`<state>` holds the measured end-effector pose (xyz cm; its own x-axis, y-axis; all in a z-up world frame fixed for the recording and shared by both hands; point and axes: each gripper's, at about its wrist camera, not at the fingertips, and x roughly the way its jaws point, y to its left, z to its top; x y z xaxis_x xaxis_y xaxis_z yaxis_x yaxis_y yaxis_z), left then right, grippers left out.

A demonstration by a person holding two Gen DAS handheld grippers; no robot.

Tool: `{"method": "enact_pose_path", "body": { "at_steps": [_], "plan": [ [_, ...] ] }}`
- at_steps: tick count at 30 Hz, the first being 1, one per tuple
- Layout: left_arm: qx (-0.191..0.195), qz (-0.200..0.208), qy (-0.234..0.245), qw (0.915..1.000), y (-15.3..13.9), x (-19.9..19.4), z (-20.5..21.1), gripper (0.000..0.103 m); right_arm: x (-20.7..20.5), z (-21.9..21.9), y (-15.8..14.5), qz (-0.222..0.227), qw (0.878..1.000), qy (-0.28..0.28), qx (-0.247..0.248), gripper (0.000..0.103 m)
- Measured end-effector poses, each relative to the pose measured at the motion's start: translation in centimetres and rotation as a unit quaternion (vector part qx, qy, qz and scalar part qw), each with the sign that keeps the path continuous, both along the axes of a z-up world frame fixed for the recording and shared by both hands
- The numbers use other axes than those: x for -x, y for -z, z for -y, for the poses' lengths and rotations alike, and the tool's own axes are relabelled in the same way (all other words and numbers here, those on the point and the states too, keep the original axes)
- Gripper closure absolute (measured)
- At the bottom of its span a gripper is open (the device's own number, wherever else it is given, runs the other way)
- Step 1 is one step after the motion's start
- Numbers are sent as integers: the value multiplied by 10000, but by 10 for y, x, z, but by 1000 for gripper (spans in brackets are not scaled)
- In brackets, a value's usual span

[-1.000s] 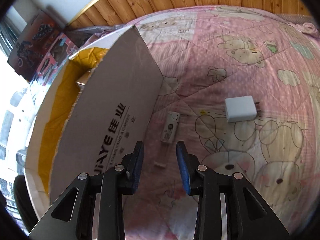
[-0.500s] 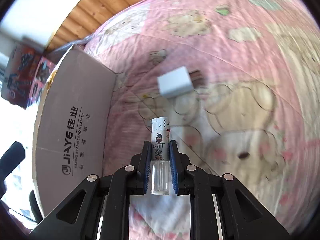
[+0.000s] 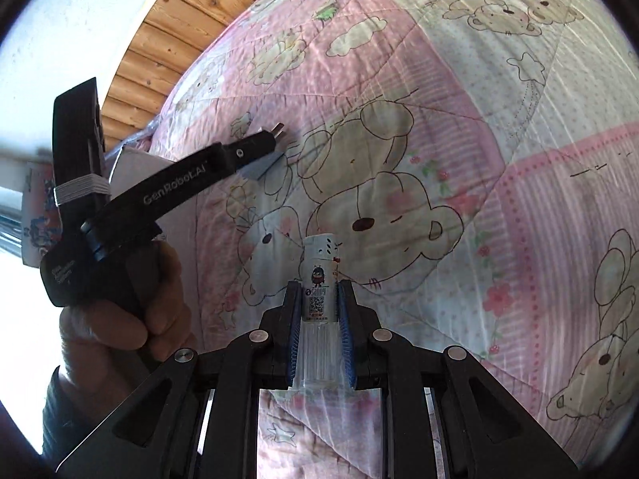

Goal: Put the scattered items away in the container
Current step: 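Grasp the clear bottle with the right tool while the left tool grasps the white charger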

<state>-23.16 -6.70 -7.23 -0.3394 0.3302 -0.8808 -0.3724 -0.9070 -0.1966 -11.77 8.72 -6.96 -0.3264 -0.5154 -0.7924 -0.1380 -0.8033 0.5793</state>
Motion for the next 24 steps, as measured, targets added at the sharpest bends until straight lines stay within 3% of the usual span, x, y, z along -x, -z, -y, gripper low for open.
{"method": "enact_pose_path", "body": {
  "at_steps": [2,5,7,9,12,14,15,17,18,20,22,24],
  "plan": [
    [44,-87,-193,9998,0,2,0,54,1,2,0,-28,10000,-15,-65,84],
    [-416,366,123,9984,-7,-5,-8,53,3,-1,-1,-56,10000,0,-71,84],
    [140,-159,285,9994,-20,-14,-17,53,3,-2,-2,-87,10000,8,-26,84],
    [521,-732,407,9951,-28,-16,-20,52,2,-2,-5,-124,9999,9,43,84],
    [1078,-496,621,9910,-8,-1,-21,50,2,0,-6,-150,9998,-49,113,84],
    [1219,-385,763,9889,6,2,-24,47,3,1,-6,-131,9998,-72,141,84],
    [1248,-401,797,9882,10,2,-26,43,3,2,-5,-122,9998,-79,148,84],
    [1206,-291,702,9898,9,3,-26,43,2,2,-5,-110,9998,-68,149,84],
    [1011,-148,625,9928,5,5,-24,56,2,1,-5,-115,9998,-57,146,84],
    [590,149,543,9967,-1,9,-23,67,2,0,-7,-139,9998,-27,131,84],
    [673,-68,428,9968,-5,11,-21,67,2,1,-9,-190,9998,-38,54,84],
    [889,-300,420,9947,-1,12,-23,56,2,4,-10,-237,9996,-87,-83,84]
  ]
}}
